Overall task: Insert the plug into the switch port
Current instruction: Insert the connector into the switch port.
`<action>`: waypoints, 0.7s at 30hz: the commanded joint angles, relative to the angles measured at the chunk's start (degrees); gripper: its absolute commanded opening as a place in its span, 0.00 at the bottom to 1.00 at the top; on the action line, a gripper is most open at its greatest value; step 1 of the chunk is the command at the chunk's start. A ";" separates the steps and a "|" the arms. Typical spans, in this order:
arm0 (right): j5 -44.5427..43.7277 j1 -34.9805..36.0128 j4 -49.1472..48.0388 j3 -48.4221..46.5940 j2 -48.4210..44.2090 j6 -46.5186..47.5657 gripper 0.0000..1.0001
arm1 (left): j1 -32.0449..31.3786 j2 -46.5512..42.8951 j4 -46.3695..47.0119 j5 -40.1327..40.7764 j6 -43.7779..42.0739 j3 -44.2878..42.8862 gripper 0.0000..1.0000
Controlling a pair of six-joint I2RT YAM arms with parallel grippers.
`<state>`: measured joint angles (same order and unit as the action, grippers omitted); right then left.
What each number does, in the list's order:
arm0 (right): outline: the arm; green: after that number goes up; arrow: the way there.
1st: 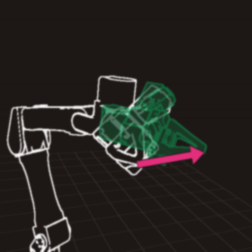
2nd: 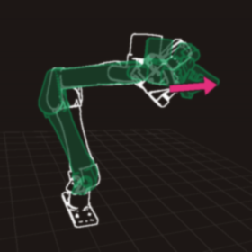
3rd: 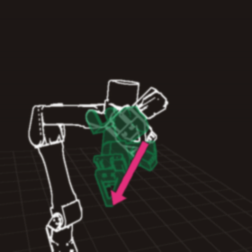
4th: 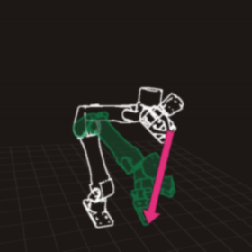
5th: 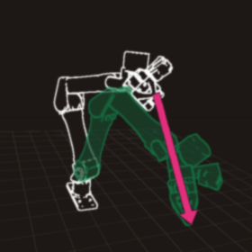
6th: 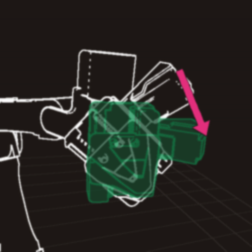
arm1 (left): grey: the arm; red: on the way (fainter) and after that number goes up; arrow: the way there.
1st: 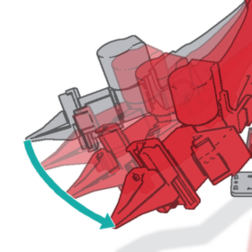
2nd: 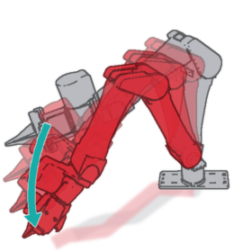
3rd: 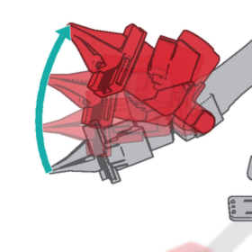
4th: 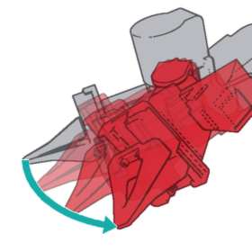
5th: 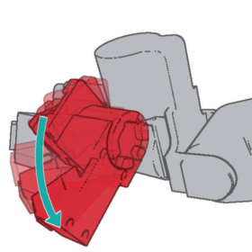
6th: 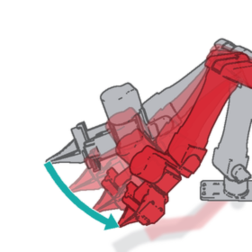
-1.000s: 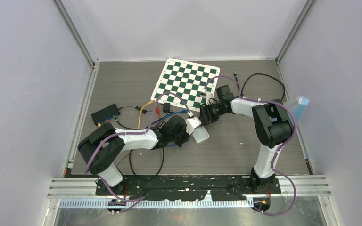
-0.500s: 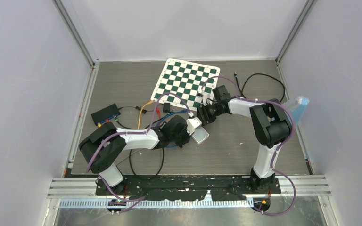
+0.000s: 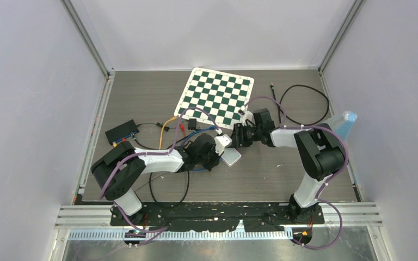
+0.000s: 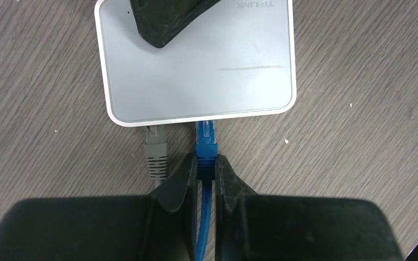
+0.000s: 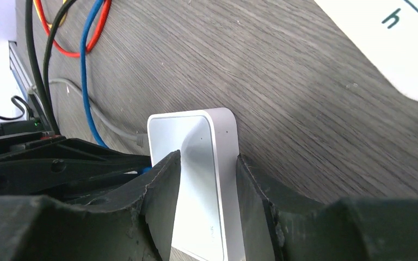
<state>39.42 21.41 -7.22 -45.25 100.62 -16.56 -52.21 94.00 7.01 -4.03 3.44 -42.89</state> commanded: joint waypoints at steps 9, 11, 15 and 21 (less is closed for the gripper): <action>3.99 4.10 -9.24 13.83 0.40 -14.23 0.48 | -0.15 2.63 10.11 1.30 4.64 -0.51 0.00; 3.53 4.93 -9.28 14.76 0.64 -14.60 0.47 | -0.41 2.89 10.36 2.37 4.70 -0.72 0.00; 2.27 7.41 -11.97 18.56 -0.58 -17.86 0.46 | -0.74 3.06 10.65 5.92 5.51 -1.31 0.00; 0.92 10.41 -17.93 22.93 -1.75 -22.15 0.46 | -1.55 2.88 12.54 9.87 6.94 -1.59 0.00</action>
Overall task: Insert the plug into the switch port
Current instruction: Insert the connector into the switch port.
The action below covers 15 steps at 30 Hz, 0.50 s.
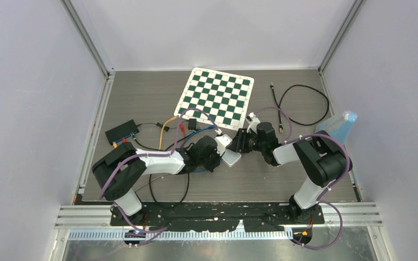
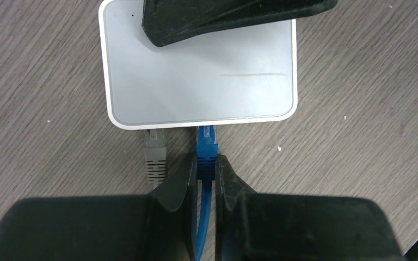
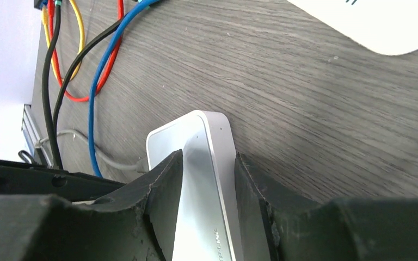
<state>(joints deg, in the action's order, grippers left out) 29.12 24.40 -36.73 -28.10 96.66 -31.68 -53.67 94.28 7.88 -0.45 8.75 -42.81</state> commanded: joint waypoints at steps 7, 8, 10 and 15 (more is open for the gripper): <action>11.82 10.07 0.02 10.43 2.94 -13.76 0.45 | -0.43 1.12 22.70 4.91 2.83 1.22 0.00; 11.83 10.12 -0.70 10.56 3.10 -13.89 0.45 | -0.47 1.25 23.52 3.83 2.40 1.12 0.00; 12.27 10.38 -3.07 10.95 4.09 -14.81 0.45 | -0.91 1.87 22.69 2.49 1.21 -0.03 0.00; 12.88 11.71 -8.75 11.59 4.96 -18.85 0.43 | -1.67 3.40 20.84 2.64 -1.40 -1.77 0.00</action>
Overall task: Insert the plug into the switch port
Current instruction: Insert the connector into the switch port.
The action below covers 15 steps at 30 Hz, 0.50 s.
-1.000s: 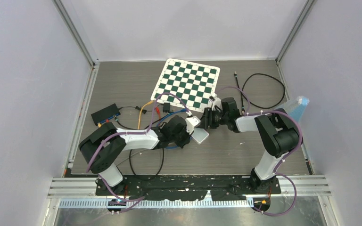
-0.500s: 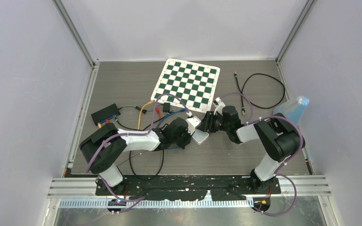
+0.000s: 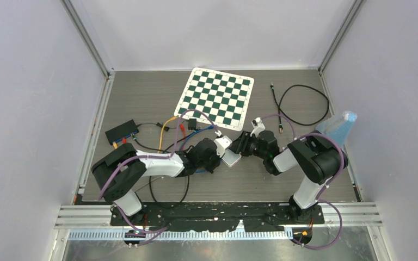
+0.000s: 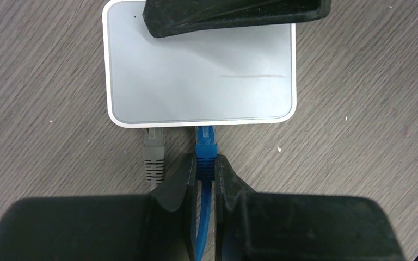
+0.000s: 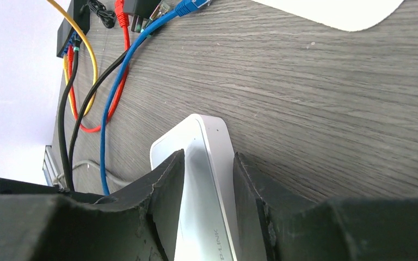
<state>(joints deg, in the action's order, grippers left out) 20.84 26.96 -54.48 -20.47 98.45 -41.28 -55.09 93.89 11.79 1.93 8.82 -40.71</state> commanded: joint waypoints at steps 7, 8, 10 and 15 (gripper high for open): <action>18.59 10.69 14.63 2.82 -0.41 -8.11 0.40 | 2.01 3.01 19.40 -8.27 -3.72 -4.07 0.00; 18.04 11.19 14.21 3.47 -0.35 -8.07 0.40 | 2.04 2.93 20.76 -10.03 -3.26 -3.77 0.00; 16.76 11.93 12.36 4.26 0.59 -8.79 0.40 | 0.84 3.35 21.31 -9.96 -3.76 -3.73 0.00; 15.89 13.00 9.39 4.84 1.57 -10.95 0.40 | -1.74 4.56 9.27 -0.02 -10.59 -8.52 0.00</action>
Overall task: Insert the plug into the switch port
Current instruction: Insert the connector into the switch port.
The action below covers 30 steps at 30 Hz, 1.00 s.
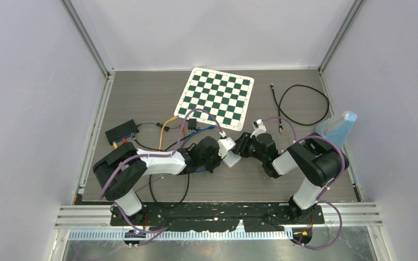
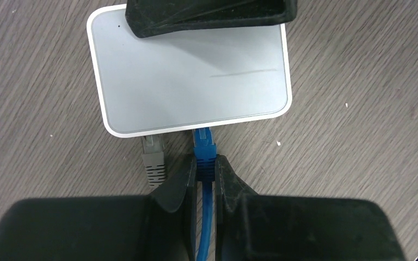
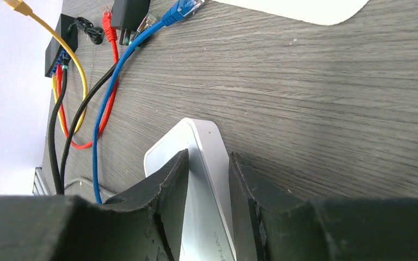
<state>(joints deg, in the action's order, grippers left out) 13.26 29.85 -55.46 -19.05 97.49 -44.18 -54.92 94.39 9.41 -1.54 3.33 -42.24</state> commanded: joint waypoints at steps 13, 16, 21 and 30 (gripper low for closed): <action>-4.13 7.77 47.37 -9.42 -15.10 -2.53 0.55 | -1.64 -4.60 9.13 8.44 -1.39 1.41 0.09; -8.53 4.20 55.64 -14.07 -17.39 -1.68 0.56 | -1.69 -6.38 10.24 9.59 -0.34 4.40 0.15; -10.68 -4.53 62.73 -22.48 -18.50 3.39 0.56 | -1.69 -9.10 10.54 10.12 0.61 6.68 0.42; -16.98 -15.74 74.83 -35.92 -15.93 26.48 0.56 | -1.62 -21.57 1.33 10.86 -1.63 5.18 0.78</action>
<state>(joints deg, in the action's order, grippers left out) 1.21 17.45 12.10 -49.60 81.25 -30.55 -56.77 79.79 13.26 7.60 2.81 -35.00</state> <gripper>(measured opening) 0.563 0.753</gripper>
